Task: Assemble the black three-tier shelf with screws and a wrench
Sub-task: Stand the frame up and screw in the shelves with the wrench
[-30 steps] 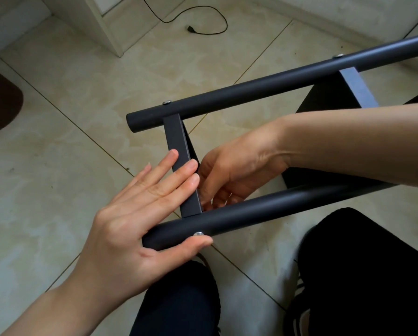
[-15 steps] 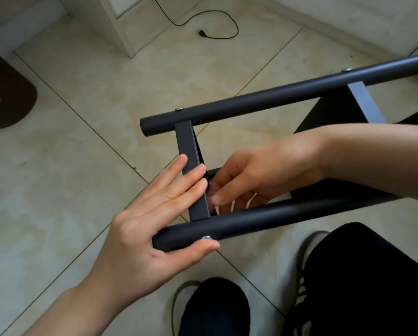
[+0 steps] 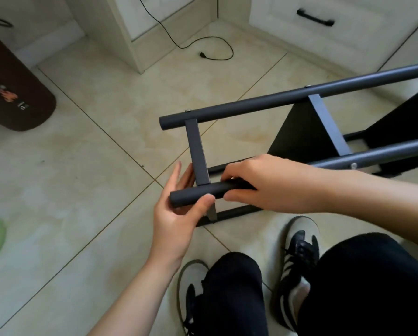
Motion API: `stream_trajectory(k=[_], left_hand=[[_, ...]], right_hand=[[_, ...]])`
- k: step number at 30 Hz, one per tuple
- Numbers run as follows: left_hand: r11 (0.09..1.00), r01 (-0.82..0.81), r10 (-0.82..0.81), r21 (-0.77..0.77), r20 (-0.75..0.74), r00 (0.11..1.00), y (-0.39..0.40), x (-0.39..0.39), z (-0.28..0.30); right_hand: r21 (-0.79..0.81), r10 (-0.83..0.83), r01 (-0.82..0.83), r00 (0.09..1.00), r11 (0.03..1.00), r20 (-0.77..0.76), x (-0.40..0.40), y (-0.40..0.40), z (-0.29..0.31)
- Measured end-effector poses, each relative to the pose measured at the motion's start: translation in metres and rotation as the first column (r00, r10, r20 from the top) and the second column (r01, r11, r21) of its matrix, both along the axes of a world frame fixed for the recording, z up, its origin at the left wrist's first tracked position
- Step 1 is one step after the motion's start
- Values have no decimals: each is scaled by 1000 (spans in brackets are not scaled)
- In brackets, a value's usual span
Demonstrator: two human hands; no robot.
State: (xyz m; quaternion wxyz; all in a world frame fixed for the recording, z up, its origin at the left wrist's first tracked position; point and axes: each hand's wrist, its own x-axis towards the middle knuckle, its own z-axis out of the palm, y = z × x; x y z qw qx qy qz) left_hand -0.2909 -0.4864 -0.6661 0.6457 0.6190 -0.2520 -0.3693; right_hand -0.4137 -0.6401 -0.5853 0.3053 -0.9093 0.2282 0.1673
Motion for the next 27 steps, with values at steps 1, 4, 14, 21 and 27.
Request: stream_trajectory(k=[1,4,14,21,27], left_hand=[[1000,-15,15,12,-14,1000,0,-2,-3],[999,27,-25,30,-65,998,1,-3,-14],[965,-13,-52,261,241,969,-24,-16,-39],[956,-38,-59,292,318,946,-37,-13,-11],[992,-72,20,102,437,899,-47,-13,54]], right_hand=[[-33,-9,8,1000,999,-4,-1,3,0],[-124,-12,11,1000,992,-8,-3,8,0],[-175,-60,79,992,981,115,-7,4,-11],[-71,-95,101,992,992,85,0,-14,14],[-45,-179,194,958,980,223,-5,-24,67]])
